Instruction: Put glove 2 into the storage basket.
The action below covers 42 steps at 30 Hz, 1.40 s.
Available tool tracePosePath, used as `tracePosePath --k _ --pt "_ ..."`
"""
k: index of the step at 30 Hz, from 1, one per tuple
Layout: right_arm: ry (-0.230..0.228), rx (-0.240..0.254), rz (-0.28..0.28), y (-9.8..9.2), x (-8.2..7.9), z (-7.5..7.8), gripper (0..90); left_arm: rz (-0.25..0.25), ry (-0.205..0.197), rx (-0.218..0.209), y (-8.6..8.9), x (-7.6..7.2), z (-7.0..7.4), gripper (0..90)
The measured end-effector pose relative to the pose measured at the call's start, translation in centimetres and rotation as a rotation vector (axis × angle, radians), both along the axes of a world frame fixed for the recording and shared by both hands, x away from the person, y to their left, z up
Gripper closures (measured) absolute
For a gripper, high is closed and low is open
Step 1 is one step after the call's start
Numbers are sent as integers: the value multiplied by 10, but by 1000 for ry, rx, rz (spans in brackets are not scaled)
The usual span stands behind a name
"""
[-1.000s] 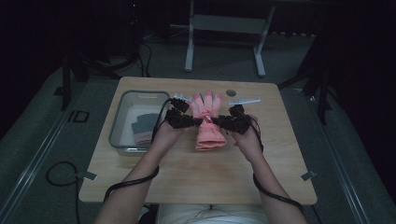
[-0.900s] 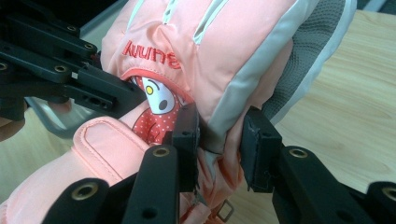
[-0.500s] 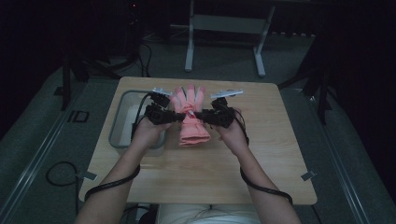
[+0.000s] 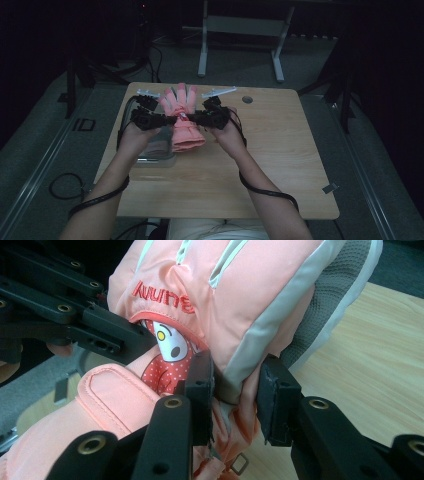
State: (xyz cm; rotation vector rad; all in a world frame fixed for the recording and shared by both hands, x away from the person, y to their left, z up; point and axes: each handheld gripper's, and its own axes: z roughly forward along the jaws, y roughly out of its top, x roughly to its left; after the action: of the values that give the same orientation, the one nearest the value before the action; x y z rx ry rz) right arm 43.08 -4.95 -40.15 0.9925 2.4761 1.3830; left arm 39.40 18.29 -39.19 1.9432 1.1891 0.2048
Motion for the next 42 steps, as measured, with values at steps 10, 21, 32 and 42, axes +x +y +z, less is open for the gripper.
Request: tracePosePath --k 10,21,32,42 --pt "15 13 59 45 8 3 703 76 -4 17 38 -8 5 775" --pt "54 6 102 87 22 -7 703 153 31 6 74 -5 -7 776" --pt "123 -55 73 95 40 -46 704 182 101 -17 73 14 -53 776" --pt "198 -89 76 99 47 -74 703 196 153 18 72 18 -78 775"
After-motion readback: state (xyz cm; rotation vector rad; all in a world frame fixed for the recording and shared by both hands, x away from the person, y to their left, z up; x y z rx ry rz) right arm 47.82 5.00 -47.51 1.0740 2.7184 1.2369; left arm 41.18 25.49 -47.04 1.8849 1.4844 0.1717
